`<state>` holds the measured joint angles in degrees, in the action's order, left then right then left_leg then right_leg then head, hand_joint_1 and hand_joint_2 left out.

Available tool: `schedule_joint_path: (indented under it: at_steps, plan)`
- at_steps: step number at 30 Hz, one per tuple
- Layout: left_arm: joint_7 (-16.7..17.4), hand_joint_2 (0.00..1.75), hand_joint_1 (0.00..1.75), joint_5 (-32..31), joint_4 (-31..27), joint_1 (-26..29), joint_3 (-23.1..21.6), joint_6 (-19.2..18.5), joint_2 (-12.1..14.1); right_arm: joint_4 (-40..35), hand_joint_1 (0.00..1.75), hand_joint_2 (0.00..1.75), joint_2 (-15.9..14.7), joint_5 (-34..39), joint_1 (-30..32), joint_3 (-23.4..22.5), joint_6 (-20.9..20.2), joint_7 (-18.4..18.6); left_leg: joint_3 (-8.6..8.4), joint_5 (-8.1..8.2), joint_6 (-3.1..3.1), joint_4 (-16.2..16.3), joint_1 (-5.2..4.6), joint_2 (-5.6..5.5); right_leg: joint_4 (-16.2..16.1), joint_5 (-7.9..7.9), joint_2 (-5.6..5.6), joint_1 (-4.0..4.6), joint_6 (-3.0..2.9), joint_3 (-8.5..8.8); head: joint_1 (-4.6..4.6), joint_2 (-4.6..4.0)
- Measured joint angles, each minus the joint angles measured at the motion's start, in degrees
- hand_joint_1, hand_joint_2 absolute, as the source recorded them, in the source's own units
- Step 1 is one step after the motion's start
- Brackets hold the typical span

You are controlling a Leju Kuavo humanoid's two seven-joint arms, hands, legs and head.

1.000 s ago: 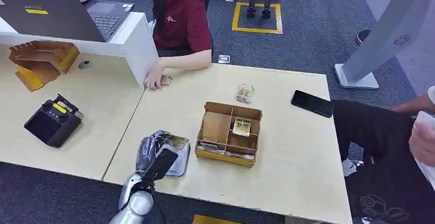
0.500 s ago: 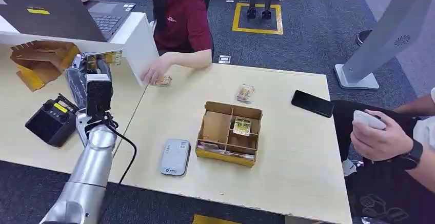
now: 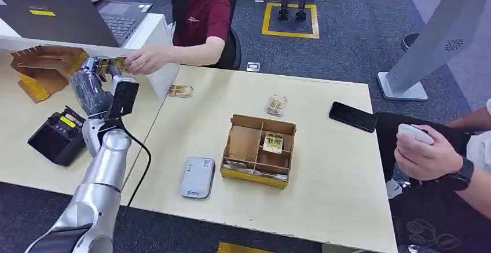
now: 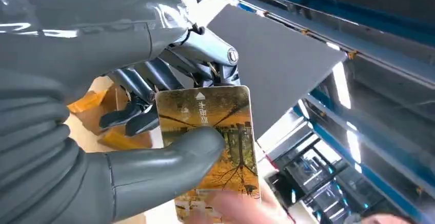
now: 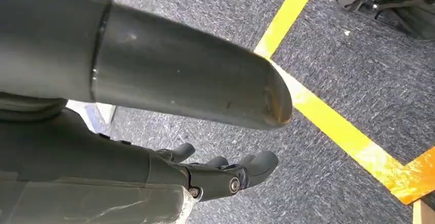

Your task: Pass the card to the sensor for recognition and then transmit it.

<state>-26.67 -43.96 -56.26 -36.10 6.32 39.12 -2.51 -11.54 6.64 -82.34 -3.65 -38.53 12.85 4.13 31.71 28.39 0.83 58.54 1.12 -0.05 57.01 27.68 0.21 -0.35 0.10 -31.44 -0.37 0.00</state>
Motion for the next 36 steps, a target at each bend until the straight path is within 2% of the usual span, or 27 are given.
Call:
schedule_joint_path:
  at_steps: [1,2,11,13,15,16,17,19,22,23,26,29,32,36]
  plan:
    - [-0.3,1.75,1.75,-0.2,0.2,0.0,0.3,0.0,-0.1,0.0,0.0,0.0,0.0,-0.1,0.0,0.0,0.0,0.0,0.0,0.0,0.0,0.0,0.0,0.0,0.0,0.0,0.0,0.0,0.0,0.0,0.02,0.0]
    - [-0.4,1.75,0.0,-0.5,0.4,0.0,0.6,0.0,-0.3,0.0,0.0,0.0,0.0,-0.1,0.0,0.1,0.0,0.1,0.0,0.0,0.0,0.0,0.0,0.0,0.0,0.0,0.0,0.0,0.0,0.0,0.0,0.0]
    - [-1.8,1.75,0.0,1.1,1.9,0.0,1.0,0.0,-1.1,0.0,0.0,0.0,0.0,-0.1,0.0,0.1,-0.1,-0.1,0.0,0.0,0.0,0.0,0.0,0.0,0.0,0.0,-0.01,0.0,0.0,0.0,0.0,0.0]
    - [-1.5,1.75,0.0,3.6,2.2,0.0,0.9,-0.2,-1.2,0.0,0.0,0.0,0.0,-0.1,0.0,0.1,0.0,-0.1,0.0,0.0,0.0,0.0,0.0,0.0,0.0,0.0,0.0,0.0,0.0,-0.01,0.02,0.0]
    - [0.0,1.75,0.0,8.7,2.3,0.0,0.9,-2.2,-1.2,0.0,0.0,0.0,0.0,-0.1,0.0,0.1,0.4,0.0,0.0,0.0,0.0,0.0,0.0,0.01,0.0,0.0,0.01,0.0,0.0,-0.02,0.0,0.0]
    - [1.2,1.75,0.0,12.0,2.2,0.0,0.9,-4.4,-1.4,0.0,0.0,0.0,0.0,0.3,0.0,0.1,0.6,0.1,0.0,0.0,0.0,0.0,0.0,0.01,0.0,0.0,0.0,0.0,0.0,-0.01,0.02,0.0]
    - [2.8,1.75,0.0,16.2,1.6,0.5,0.7,-8.4,-1.5,0.0,0.0,0.0,0.0,0.6,0.0,0.1,0.9,0.5,0.0,0.0,0.0,0.0,0.0,0.02,0.0,0.0,0.01,0.0,0.0,-0.02,0.02,0.0]
    - [3.7,1.75,0.0,20.6,-2.1,2.6,-1.4,-16.5,-1.3,0.0,0.0,0.0,0.0,1.2,0.1,-0.2,1.3,0.7,0.04,0.0,0.0,0.0,0.0,0.02,0.0,0.0,0.0,0.0,0.0,-0.01,0.02,0.0]
    - [4.4,1.75,0.0,23.1,-12.4,8.8,-7.5,-27.8,0.8,0.0,0.0,0.0,0.0,2.6,0.3,-1.1,1.4,0.9,0.07,0.03,-0.03,0.0,-0.01,0.06,0.0,0.01,0.07,-0.01,0.01,-0.04,-0.02,0.0]
    - [4.8,1.75,0.0,22.6,-16.0,11.3,-9.7,-30.0,1.7,0.0,0.0,0.0,0.0,3.0,0.5,-1.3,1.4,0.9,0.06,0.07,-0.02,0.0,-0.01,0.08,0.0,0.02,0.1,-0.01,0.02,-0.07,0.04,0.0]
    - [4.0,1.75,0.0,18.0,-25.7,17.3,-16.0,-32.0,4.9,0.0,0.0,0.0,0.0,4.0,0.9,-2.6,1.5,0.7,0.16,0.12,-0.04,0.0,-0.01,0.07,0.0,0.05,0.08,-0.01,0.03,-0.12,0.02,0.0]
    - [1.4,1.75,0.0,7.5,-34.4,25.0,-22.5,-31.4,9.7,0.0,0.0,0.0,0.0,4.1,1.1,-3.8,1.5,0.3,0.02,0.27,0.0,0.0,-0.01,0.27,0.0,0.1,0.3,-0.01,-0.01,-0.13,-0.02,0.0]
    - [0.4,1.75,0.0,0.8,-39.1,30.8,-28.9,-30.4,13.0,0.0,0.0,0.0,0.0,3.8,1.2,-4.4,1.4,0.4,0.08,0.27,0.0,0.0,0.0,0.24,0.0,0.13,0.25,0.0,0.0,-0.17,0.04,0.0]
    - [1.0,1.75,0.0,-5.7,-41.5,34.7,-35.3,-26.3,14.6,0.0,0.0,0.0,0.0,3.8,1.2,-5.2,1.7,0.5,0.07,0.27,-0.01,0.0,-0.01,0.23,0.0,0.11,0.23,-0.01,0.01,-0.14,0.02,0.0]
